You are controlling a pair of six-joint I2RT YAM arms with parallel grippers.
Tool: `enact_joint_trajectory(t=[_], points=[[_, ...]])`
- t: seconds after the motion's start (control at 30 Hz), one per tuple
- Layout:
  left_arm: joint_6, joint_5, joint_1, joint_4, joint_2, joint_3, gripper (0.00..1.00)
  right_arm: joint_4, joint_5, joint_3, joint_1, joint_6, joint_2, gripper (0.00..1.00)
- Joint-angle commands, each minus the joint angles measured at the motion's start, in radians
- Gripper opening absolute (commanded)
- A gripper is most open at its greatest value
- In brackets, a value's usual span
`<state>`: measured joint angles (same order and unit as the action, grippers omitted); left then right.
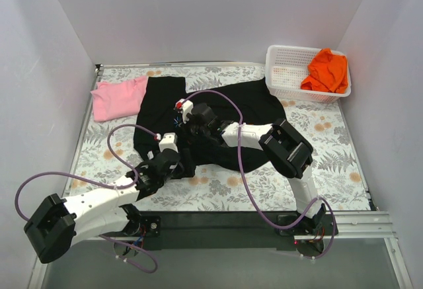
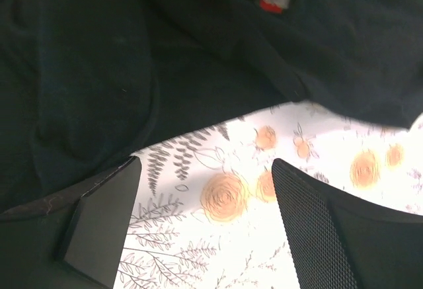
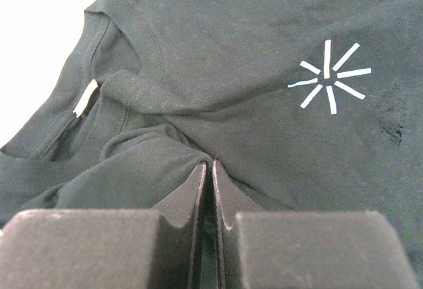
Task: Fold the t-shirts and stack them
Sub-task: Flatten the tshirt out
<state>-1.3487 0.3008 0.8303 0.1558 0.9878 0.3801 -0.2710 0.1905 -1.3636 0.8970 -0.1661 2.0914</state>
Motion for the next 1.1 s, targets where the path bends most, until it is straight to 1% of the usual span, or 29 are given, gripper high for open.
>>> enact_joint_trajectory(t=[0.0, 0.23, 0.37, 0.5, 0.63, 0.7, 0.8, 0.83, 1.03, 1.07], points=[[-0.055, 0.115, 0.004, 0.039, -0.025, -0.001, 0.75, -0.011, 0.013, -0.014, -0.006, -0.006, -0.010, 0.01], [-0.177, 0.240, 0.004, 0.119, 0.049, 0.022, 0.75, -0.013, 0.017, 0.001, -0.006, -0.004, -0.022, 0.01], [-0.225, 0.308, 0.004, 0.146, 0.037, 0.022, 0.73, -0.014, 0.021, 0.009, -0.006, -0.003, -0.030, 0.01], [-0.225, 0.322, 0.003, 0.137, 0.054, 0.025, 0.71, -0.013, 0.027, 0.012, -0.006, -0.004, -0.031, 0.01], [-0.231, 0.317, 0.004, 0.133, 0.144, 0.039, 0.70, -0.014, 0.029, 0.017, -0.006, -0.004, -0.034, 0.01], [-0.221, 0.311, 0.004, 0.125, 0.156, 0.045, 0.69, -0.016, 0.027, 0.020, -0.006, -0.004, -0.039, 0.01], [-0.192, 0.305, 0.003, 0.094, 0.140, 0.037, 0.63, -0.014, 0.027, 0.024, -0.006, -0.004, -0.042, 0.01], [-0.188, 0.305, 0.003, 0.090, 0.138, 0.039, 0.59, -0.016, 0.027, 0.024, -0.006, -0.004, -0.042, 0.01], [-0.188, 0.282, 0.003, 0.097, 0.166, 0.043, 0.46, -0.019, 0.029, 0.035, -0.006, -0.004, -0.050, 0.01], [-0.190, 0.281, 0.003, 0.099, 0.169, 0.043, 0.41, -0.017, 0.027, 0.035, -0.006, -0.004, -0.050, 0.01]])
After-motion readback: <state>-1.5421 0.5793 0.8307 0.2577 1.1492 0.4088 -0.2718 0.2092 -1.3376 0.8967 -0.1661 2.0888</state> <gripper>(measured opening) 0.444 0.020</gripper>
